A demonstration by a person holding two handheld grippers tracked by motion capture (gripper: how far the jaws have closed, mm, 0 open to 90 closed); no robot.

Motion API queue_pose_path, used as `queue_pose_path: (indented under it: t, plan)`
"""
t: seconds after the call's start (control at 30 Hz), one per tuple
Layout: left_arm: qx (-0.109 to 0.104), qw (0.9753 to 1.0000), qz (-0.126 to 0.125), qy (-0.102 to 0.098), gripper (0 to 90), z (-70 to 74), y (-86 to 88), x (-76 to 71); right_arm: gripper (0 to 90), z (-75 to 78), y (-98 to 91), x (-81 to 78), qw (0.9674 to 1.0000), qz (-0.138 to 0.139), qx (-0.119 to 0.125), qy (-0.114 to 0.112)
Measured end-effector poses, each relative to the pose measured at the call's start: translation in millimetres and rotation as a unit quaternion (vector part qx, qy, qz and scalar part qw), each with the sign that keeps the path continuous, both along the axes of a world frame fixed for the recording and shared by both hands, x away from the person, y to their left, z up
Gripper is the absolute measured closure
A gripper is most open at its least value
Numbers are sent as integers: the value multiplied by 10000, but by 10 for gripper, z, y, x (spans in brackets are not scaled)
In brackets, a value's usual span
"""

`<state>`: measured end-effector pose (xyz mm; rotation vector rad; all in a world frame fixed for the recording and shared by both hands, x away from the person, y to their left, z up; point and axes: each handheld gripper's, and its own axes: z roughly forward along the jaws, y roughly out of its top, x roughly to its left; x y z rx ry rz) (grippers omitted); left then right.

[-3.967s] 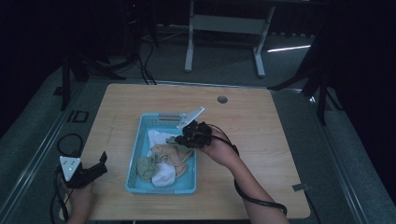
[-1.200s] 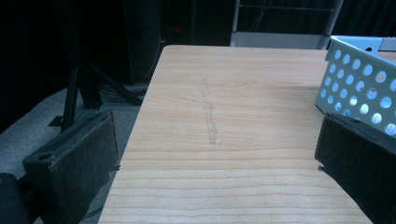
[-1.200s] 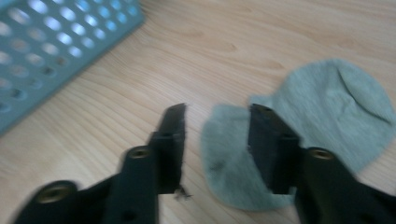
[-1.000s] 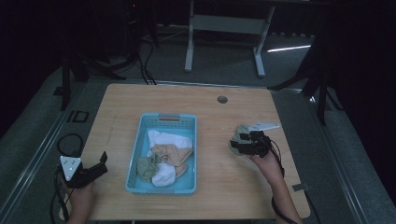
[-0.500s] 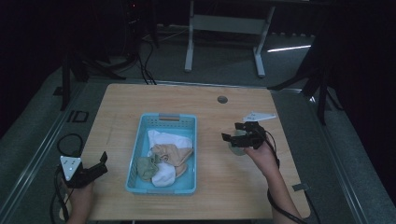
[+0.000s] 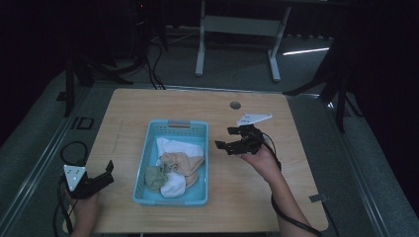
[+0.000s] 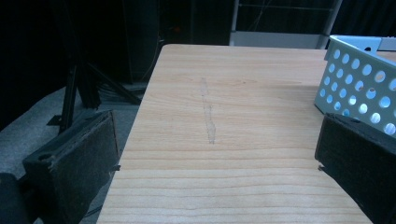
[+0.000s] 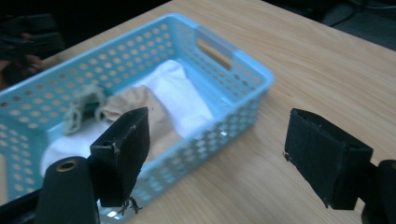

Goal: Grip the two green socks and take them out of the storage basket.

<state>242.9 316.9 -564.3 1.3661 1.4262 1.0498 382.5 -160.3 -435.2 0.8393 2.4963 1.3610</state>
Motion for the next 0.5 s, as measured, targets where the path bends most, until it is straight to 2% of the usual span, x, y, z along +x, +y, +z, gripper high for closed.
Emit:
queue_pose_path:
  t: [0.23, 0.5]
  plan:
    - [-1, 10000, -6, 5, 0, 0, 3, 0, 225, 0, 306, -21, 9994, 296, -176, -36]
    - [-11, 10000, -13, 10, 0, 1, 5, 0, 225, -62, 658, -58, 9961, 818, -317, 126]
